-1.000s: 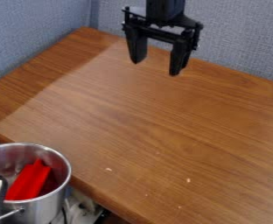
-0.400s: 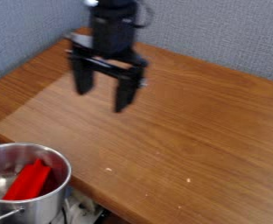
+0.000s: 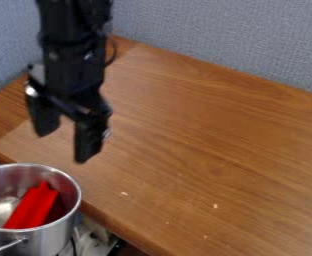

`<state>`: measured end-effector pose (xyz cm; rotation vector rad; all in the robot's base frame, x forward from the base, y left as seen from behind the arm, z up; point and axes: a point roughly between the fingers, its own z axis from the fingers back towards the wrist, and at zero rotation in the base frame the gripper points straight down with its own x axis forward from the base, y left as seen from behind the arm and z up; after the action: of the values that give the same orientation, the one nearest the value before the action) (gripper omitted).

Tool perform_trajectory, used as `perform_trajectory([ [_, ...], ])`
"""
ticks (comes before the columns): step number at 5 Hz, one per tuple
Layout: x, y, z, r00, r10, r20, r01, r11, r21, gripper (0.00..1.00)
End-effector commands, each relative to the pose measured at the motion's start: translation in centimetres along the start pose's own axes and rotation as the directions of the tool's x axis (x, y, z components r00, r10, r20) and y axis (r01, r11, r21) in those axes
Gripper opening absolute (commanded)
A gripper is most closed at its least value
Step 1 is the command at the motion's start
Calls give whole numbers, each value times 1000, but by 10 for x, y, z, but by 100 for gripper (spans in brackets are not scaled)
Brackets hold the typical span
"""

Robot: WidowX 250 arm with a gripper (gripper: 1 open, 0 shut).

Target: Move the red object from the metal pot to the table

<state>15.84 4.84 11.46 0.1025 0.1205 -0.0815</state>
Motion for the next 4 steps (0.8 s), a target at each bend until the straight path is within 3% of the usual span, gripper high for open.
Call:
perform_trajectory([
  [1, 2, 6, -14, 1000, 5, -2, -5, 1000, 16, 100],
  [3, 14, -6, -34, 1000, 23, -21, -22, 999, 31, 100],
  [4, 13, 10, -44, 999, 37, -25, -36, 999, 32, 100],
])
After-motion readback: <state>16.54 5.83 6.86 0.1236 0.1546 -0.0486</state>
